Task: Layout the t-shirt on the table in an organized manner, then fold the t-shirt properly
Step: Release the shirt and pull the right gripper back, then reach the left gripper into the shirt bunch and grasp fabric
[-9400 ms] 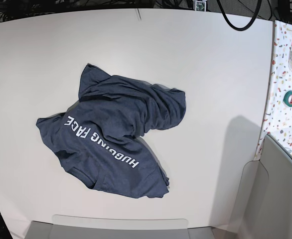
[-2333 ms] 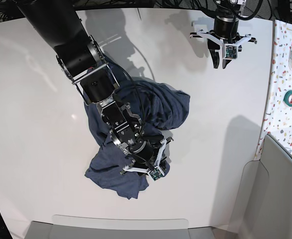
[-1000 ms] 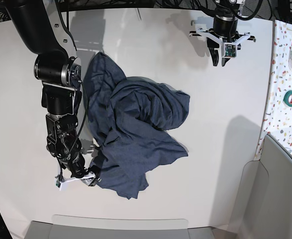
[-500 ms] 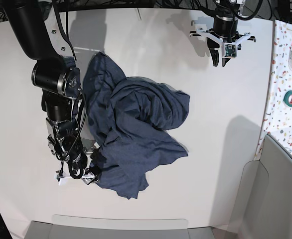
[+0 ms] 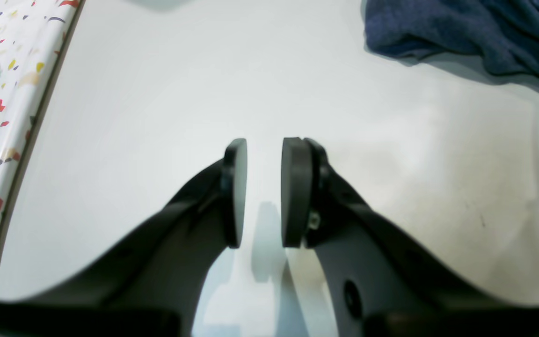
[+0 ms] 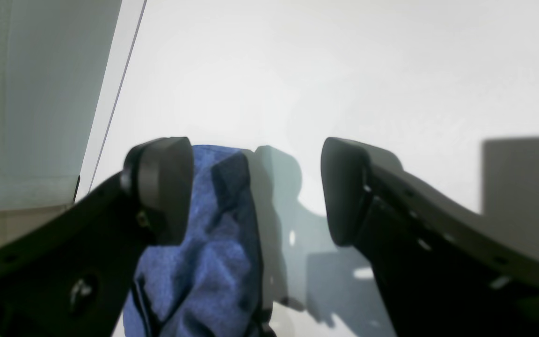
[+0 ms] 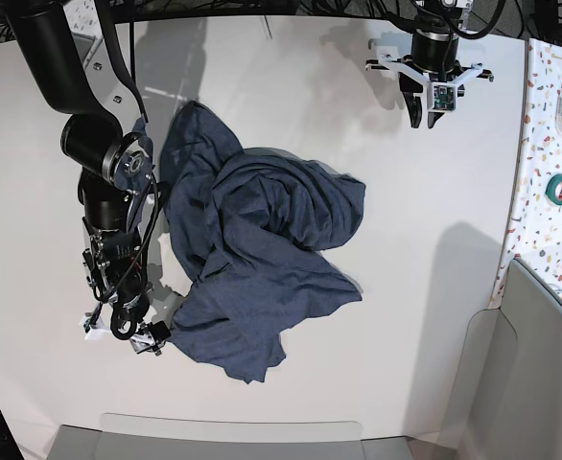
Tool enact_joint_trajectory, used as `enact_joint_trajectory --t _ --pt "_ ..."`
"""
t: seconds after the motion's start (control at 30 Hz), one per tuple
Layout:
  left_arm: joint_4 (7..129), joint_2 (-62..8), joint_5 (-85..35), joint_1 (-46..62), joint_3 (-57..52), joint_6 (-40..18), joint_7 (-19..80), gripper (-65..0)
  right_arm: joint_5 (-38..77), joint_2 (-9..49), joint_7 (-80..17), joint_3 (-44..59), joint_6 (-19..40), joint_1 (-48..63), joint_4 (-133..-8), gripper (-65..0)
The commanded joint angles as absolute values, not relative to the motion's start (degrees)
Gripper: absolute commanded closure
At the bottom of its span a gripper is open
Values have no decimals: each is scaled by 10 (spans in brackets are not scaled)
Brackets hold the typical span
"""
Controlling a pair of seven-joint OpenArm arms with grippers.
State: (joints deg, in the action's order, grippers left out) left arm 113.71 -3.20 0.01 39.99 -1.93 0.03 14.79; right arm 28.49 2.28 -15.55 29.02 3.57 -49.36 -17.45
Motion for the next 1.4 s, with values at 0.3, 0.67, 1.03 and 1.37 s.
enact_joint_trajectory --t 0.3,0.67,1.03,1.37 --pt "1147 -34 0 403 -23 3 131 -130 287 -7 -157 286 38 -524 -182 -424" --pt "1147 -36 0 404 -24 3 131 -130 286 0 -154 286 39 -518 -182 -190" --pt "1148 -36 0 400 -25 3 131 -130 268 15 -161 247 40 -493 -185 -4" --pt "1151 -36 0 380 -26 3 131 -130 300 30 -400 254 40 -280 -455 -2"
